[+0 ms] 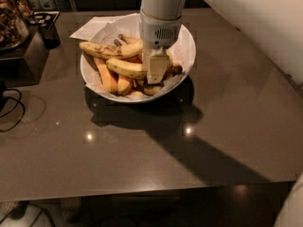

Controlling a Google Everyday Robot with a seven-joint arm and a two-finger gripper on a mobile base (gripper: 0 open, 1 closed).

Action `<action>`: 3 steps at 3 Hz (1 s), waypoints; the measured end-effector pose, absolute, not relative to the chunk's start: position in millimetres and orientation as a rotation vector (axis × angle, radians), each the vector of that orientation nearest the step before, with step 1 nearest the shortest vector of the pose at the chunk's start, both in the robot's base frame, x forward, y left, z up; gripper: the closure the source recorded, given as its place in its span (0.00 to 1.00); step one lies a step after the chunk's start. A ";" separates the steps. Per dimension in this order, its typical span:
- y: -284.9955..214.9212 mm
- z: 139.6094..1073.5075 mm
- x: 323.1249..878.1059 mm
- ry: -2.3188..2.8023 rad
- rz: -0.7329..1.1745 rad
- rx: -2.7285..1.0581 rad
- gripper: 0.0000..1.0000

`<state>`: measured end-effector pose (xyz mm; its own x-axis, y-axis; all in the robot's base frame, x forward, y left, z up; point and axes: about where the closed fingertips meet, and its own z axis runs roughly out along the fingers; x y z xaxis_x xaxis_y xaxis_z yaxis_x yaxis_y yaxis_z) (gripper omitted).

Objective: Pick banana from white bowl

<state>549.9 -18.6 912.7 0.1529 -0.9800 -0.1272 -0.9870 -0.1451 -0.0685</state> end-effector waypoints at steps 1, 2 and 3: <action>-18.6 912.8 550.0 1.960 0.078 -2.278 0.80; -18.6 912.8 550.0 1.960 0.078 -2.278 1.00; -18.6 912.8 550.0 1.960 0.078 -2.278 1.00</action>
Offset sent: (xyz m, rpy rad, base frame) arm 0.0001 0.0000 0.0002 0.0000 0.0000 -0.0002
